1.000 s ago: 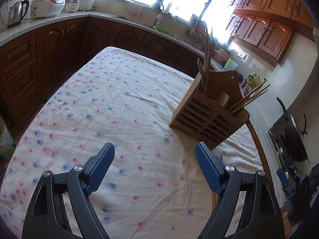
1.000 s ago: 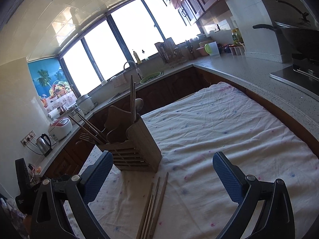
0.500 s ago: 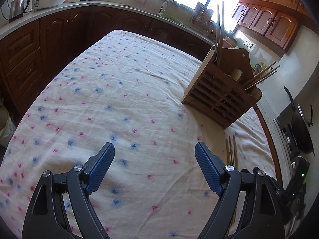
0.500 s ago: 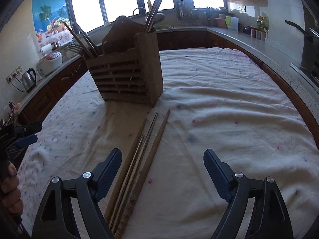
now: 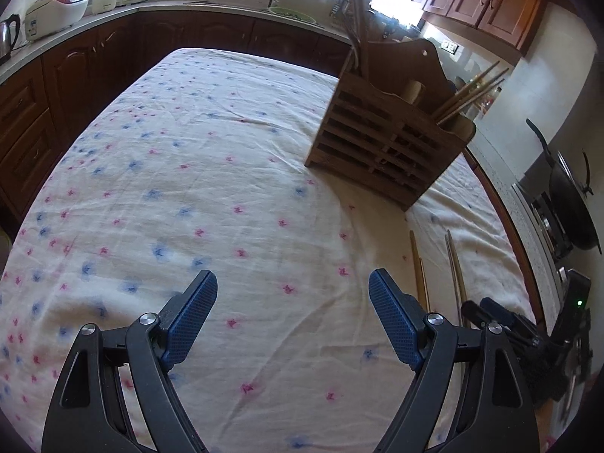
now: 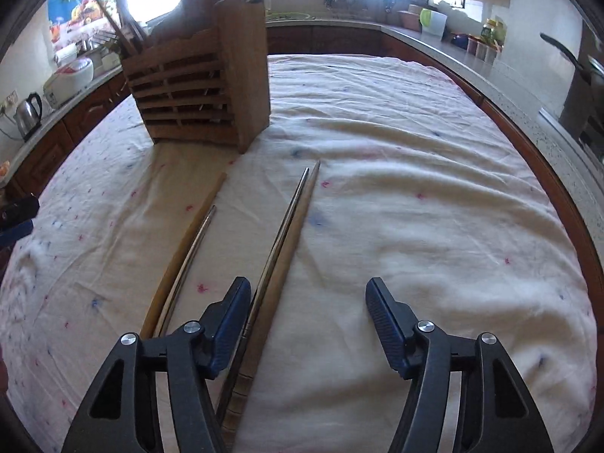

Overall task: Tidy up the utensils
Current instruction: 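Withdraw both tools from the holder back to the remaining chopsticks, then grasp a wooden chopstick with the left tool while the right tool grasps another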

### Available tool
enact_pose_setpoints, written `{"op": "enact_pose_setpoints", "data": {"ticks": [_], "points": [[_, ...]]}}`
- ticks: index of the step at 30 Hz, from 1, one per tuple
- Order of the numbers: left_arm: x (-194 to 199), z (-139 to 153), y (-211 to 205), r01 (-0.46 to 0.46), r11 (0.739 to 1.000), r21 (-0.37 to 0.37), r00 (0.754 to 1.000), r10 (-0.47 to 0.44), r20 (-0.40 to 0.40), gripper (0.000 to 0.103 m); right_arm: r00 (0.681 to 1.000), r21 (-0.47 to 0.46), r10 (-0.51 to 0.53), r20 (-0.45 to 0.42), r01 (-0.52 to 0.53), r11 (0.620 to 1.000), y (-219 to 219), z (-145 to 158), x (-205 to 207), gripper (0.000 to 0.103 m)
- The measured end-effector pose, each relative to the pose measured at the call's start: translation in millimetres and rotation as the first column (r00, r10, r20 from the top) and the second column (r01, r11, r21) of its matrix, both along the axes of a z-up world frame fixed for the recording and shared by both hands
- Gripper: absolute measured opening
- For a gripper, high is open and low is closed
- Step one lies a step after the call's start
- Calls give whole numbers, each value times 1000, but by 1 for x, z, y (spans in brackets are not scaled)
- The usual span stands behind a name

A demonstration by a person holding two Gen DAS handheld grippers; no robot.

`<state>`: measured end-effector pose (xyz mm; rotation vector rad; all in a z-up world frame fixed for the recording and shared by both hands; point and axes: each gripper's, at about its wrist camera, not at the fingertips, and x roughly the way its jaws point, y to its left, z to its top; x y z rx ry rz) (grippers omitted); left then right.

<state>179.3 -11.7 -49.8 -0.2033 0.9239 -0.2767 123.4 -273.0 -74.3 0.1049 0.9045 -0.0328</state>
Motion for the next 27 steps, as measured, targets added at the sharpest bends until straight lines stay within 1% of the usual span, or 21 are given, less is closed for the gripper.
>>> {"op": "enact_pose_setpoints", "data": {"ticks": [1, 4, 6, 7, 9, 12, 14, 15, 16, 17, 18, 19, 21, 23, 25, 27], "points": [[2, -1, -10, 25, 1000, 14, 1000, -25, -9, 84, 1000, 29, -16, 8, 16, 999, -7, 3, -3, 62], [11, -1, -43, 92, 992, 82, 996, -92, -7, 84, 997, 75, -60, 58, 55, 996, -22, 15, -12, 62], [19, -1, -66, 134, 984, 120, 991, -134, -8, 83, 993, 93, -81, 85, 73, 993, -29, 22, -14, 57], [23, -1, -76, 154, 980, 128, 988, -154, -8, 80, 991, 103, -88, 97, 78, 992, -32, 26, -14, 54], [33, -2, -96, 187, 972, 144, 982, -186, -16, 74, 989, 113, -93, 115, 80, 990, -36, 32, -12, 52], [48, -8, -121, 224, 962, 158, 975, -220, -40, 64, 989, 121, -93, 118, 79, 989, -39, 33, -3, 48], [56, -14, -132, 236, 957, 169, 972, -230, -54, 59, 990, 131, -90, 112, 75, 989, -40, 31, 6, 39], [59, -17, -137, 242, 955, 172, 970, -235, -62, 55, 991, 137, -84, 108, 69, 988, -40, 29, 10, 37], [62, -19, -140, 250, 953, 172, 968, -241, -73, 52, 992, 141, -81, 100, 66, 988, -40, 26, 15, 31], [63, -22, -144, 260, 950, 174, 965, -249, -84, 50, 993, 145, -76, 89, 62, 987, -40, 24, 21, 28], [65, -25, -147, 268, 946, 182, 962, -255, -94, 43, 995, 148, -68, 78, 56, 987, -39, 20, 26, 28], [64, -28, -149, 275, 942, 193, 960, -260, -99, 40, 996, 145, -61, 68, 51, 988, -38, 18, 32, 27], [61, -28, -147, 290, 934, 209, 957, -279, -78, 39, 998, 138, -47, 47, 40, 990, -34, 12, 44, 24], [59, -28, -143, 309, 925, 220, 951, -299, -78, 32, 999, 125, -28, 20, 25, 992, -28, 6, 55, 21], [55, -29, -137, 336, 904, 264, 941, -332, -62, 20, 1000, 92, -11, -4, 11, 996, -22, 0, 63, 19], [51, -28, -128, 361, 890, 279, 931, -361, -55, 18, 1000, 55, -2, -9, 2, 998, -17, 0, 62, 17]]}}
